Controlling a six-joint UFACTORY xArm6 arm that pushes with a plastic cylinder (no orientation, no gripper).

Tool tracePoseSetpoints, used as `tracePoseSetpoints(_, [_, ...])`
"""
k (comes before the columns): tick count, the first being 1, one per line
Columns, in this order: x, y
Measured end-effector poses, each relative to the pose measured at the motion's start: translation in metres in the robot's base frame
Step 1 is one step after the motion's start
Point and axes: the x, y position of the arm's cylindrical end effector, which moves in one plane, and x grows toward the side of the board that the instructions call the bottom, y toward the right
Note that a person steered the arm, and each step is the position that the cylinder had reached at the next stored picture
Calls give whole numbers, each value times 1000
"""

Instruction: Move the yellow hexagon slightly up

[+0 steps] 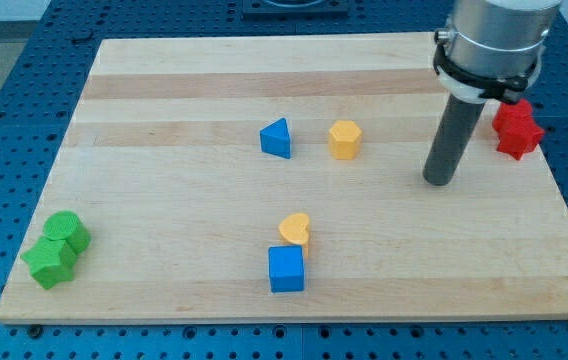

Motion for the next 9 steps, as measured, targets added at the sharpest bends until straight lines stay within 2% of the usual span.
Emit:
tracePoseSetpoints(5, [4, -94])
tracePoseSetpoints(6, [10, -130])
tracePoseSetpoints(7, [-1, -130])
tracePoseSetpoints(9, [-63, -113])
